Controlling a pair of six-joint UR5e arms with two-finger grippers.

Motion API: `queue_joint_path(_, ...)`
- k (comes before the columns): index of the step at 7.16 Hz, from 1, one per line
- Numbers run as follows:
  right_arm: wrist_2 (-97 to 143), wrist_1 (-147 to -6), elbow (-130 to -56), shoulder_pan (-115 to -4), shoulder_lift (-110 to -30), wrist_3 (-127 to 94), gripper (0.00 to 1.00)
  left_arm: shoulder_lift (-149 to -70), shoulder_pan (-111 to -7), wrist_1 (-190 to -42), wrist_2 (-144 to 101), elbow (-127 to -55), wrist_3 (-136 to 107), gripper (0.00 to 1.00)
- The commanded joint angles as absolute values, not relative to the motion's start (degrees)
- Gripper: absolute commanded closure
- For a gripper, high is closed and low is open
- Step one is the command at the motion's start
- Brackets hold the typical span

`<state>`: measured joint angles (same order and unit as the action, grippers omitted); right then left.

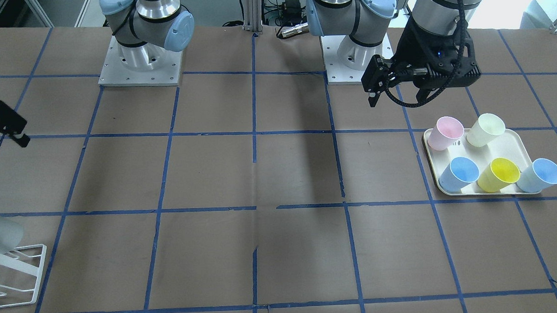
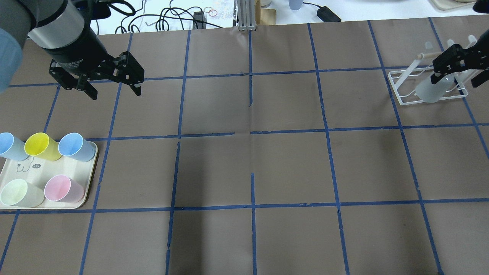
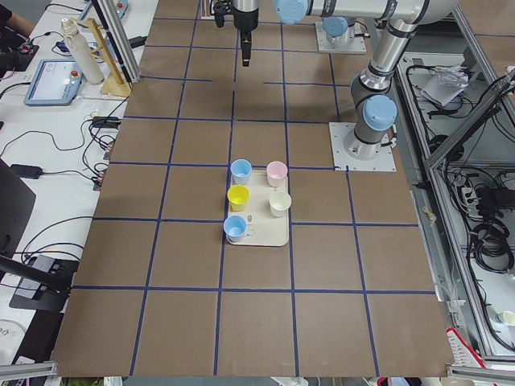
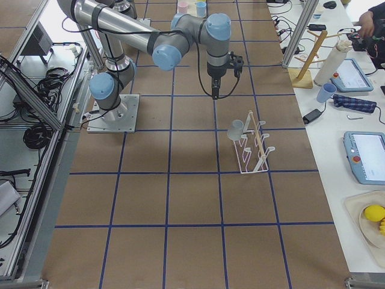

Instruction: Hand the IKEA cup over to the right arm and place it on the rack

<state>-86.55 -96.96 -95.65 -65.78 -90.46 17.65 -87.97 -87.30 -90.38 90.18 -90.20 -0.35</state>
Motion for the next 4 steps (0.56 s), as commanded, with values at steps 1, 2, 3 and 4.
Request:
queue_joint_path(1,-89.65,-93.78,-95.71,-74.75,-94.12,11.36,0.00,-87.80,-87.28,-90.18,90.70,-90.09,-0.26,0.00)
queue_joint_path(2,-90.34,-93.69,-95.80,-79.49,-94.91,7.77,0.00,-88.15,-87.36,-90.09,90.88,-90.17,-0.18,0.00)
queue_joint_path(3,-89.66,-93.43,-95.97,-84.15,-95.36,3.47,0.00,-87.98,-87.45,-89.91,90.70,-90.18,-0.26,0.00)
queue_joint_path(4,-90.00,-92.47,-96.32,-88.29,-95.71,1.08,0.00,-88.33,-87.45,-90.17,90.18,-90.18,-0.70,0.00)
